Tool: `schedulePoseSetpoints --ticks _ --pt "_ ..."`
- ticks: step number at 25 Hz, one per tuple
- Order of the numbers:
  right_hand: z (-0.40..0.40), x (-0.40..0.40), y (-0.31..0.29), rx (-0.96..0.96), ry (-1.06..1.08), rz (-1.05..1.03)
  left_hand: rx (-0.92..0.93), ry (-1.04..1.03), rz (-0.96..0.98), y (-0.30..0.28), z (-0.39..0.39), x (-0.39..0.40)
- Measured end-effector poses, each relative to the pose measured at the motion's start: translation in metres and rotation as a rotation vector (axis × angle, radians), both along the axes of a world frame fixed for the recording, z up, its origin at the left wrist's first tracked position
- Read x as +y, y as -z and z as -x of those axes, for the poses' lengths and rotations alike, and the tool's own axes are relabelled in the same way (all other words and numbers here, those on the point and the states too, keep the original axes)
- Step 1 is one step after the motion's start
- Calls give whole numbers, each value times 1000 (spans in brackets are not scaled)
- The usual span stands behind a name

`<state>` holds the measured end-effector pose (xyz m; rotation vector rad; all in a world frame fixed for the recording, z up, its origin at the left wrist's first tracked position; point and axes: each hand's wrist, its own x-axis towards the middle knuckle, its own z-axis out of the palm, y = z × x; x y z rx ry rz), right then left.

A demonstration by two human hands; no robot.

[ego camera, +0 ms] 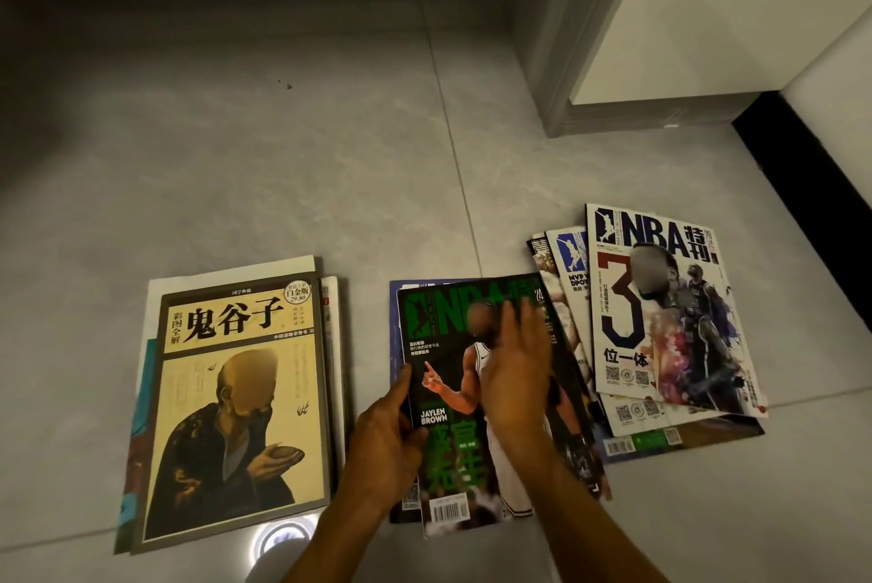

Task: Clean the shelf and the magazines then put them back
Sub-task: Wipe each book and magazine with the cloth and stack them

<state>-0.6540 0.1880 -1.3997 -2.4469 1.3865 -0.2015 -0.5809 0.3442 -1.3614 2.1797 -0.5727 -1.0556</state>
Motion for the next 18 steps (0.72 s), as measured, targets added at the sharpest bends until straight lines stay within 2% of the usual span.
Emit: schedulePoseSetpoints --ticks 3,4,5,6,8,9,11,13,15,17,18 --pt "-19 45 4 -70 -438 -3 -28 2 59 0 2 -1" --pt "-16 33 1 -61 -566 4 -32 5 64 0 3 -1" --pt "-10 10 3 -42 -602 34 -27 8 58 0 2 -1" --pt "-2 -13 3 -12 -540 40 -15 10 44 1 2 -1" --pt "15 -54 3 2 -225 25 -3 10 18 3 0 1" --pt "18 -59 1 -4 -94 8 -8 6 10 2 0 1" --pt "1 -36 -5 -24 15 -5 0 -3 -7 2 1 0" --pt "-29 4 -7 -94 -68 -51 8 -9 8 0 3 -3" --pt "-47 36 -7 -162 -376 -44 -25 -4 51 -3 5 -4" --pt "-45 20 -8 -116 -615 -56 -28 -6 70 -2 3 -4" --pt "-35 3 -6 -78 -612 -62 -7 -8 60 -1 2 -3"
